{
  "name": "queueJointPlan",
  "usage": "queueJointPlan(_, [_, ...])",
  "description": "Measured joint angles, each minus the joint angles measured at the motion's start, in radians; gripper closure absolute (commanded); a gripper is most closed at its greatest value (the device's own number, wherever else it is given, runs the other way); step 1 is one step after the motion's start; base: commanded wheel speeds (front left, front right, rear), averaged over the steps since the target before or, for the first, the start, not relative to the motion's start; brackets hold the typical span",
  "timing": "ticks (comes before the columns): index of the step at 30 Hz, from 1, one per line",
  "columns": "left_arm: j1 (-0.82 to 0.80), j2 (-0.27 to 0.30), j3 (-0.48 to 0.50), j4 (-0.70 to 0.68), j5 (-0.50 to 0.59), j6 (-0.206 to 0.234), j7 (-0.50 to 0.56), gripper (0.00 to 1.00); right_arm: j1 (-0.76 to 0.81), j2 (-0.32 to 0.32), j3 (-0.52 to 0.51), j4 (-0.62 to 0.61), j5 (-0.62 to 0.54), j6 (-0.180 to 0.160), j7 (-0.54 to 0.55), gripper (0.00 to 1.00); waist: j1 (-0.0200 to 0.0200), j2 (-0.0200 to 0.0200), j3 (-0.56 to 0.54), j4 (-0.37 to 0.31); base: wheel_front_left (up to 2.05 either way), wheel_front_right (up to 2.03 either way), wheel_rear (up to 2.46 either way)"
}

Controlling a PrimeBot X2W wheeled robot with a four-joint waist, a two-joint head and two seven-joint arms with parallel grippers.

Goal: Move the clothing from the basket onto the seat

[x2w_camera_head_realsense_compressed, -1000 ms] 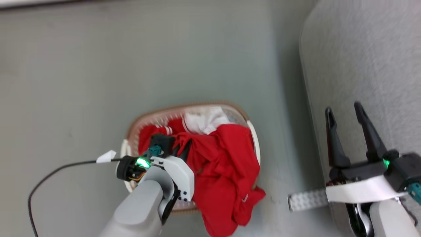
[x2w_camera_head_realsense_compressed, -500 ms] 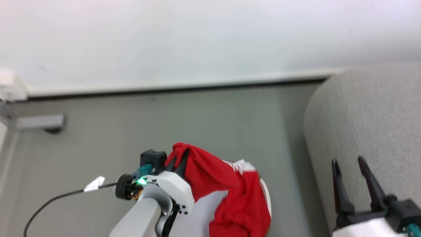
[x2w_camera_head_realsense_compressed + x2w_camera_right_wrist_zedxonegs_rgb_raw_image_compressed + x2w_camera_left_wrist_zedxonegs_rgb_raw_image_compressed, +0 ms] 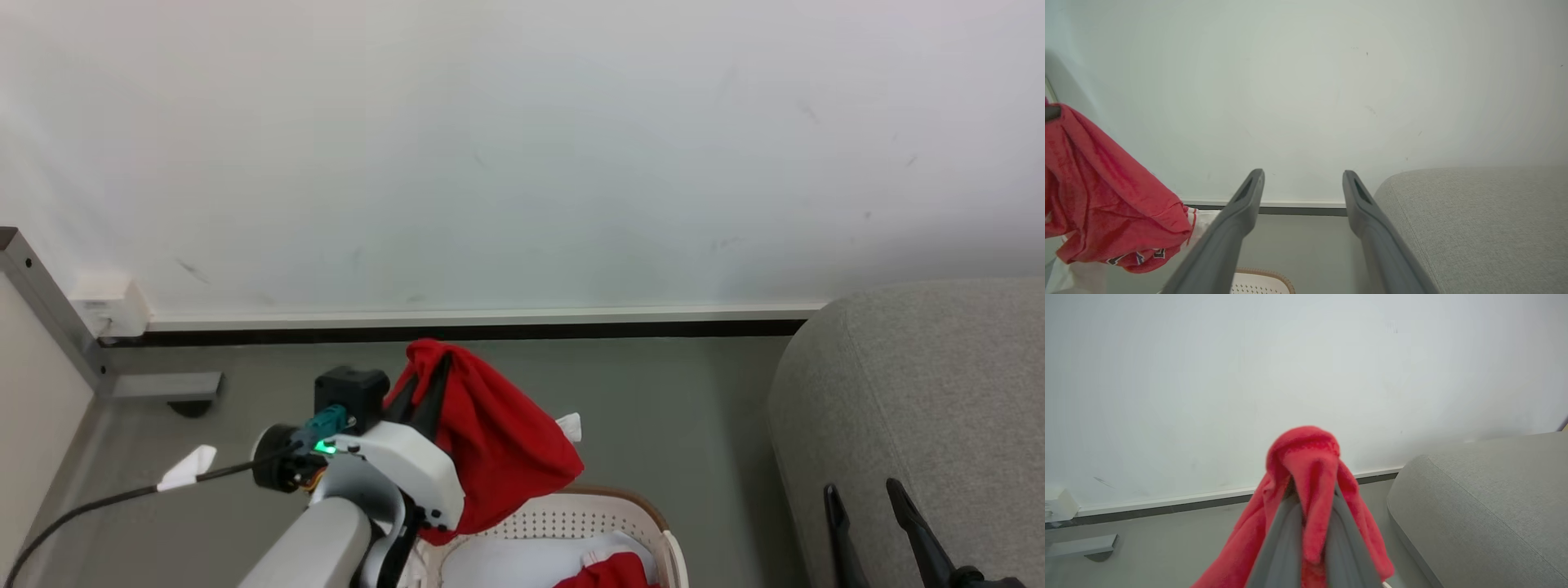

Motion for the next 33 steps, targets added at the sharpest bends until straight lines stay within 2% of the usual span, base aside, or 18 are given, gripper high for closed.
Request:
queueJointPlan(6, [0.012, 0.053, 0.002, -0.168, 0.013, 0.034, 0.077, 1.00, 0.013, -0.001, 0.004, -0.055, -0.005, 0.000, 0.012, 0.00, 0.0001, 0.0000, -0.010, 0.004, 0.00, 0.00, 0.00])
queueJointPlan(9, [0.025, 0.069, 0.000, -0.217, 0.014, 0.044, 0.104, 1.00, 0.012, -0.029, 0.040, -0.095, -0.005, 0.000, 0.033, 0.00, 0.0003, 0.0000, -0.013, 0.002, 0.00, 0.00, 0.00])
queueJointPlan(12, [0.030, 0.074, -0.008, -0.260, 0.015, 0.052, 0.123, 1.00, 0.003, -0.074, 0.110, -0.149, 0.024, 0.000, 0.074, 0.00, 0.0003, 0.0000, -0.015, 0.002, 0.00, 0.00, 0.00])
queueJointPlan(17, [0.030, 0.070, -0.032, -0.300, 0.020, 0.050, 0.147, 1.00, -0.087, -0.193, 0.274, -0.172, 0.066, 0.001, 0.152, 0.00, 0.0003, 0.0000, -0.016, 0.011, 0.00, 0.00, 0.00])
queueJointPlan(20, [0.029, 0.062, -0.042, -0.312, 0.016, 0.043, 0.153, 1.00, -0.178, -0.237, 0.387, -0.145, 0.096, 0.002, 0.180, 0.00, 0.0003, 0.0000, -0.019, 0.017, 0.00, 0.00, 0.00])
queueJointPlan(25, [0.026, 0.046, -0.074, -0.320, 0.018, 0.033, 0.163, 1.00, -0.330, -0.256, 0.574, -0.040, 0.145, 0.003, 0.197, 0.00, 0.0003, 0.0000, -0.026, 0.031, 0.00, 0.00, 0.00])
queueJointPlan(33, [0.002, 0.029, -0.112, -0.346, 0.022, 0.015, 0.183, 1.00, -0.528, -0.185, 0.761, 0.188, 0.194, 0.003, 0.145, 0.00, 0.0003, 0.0000, -0.028, 0.062, 0.00, 0.00, 0.00])
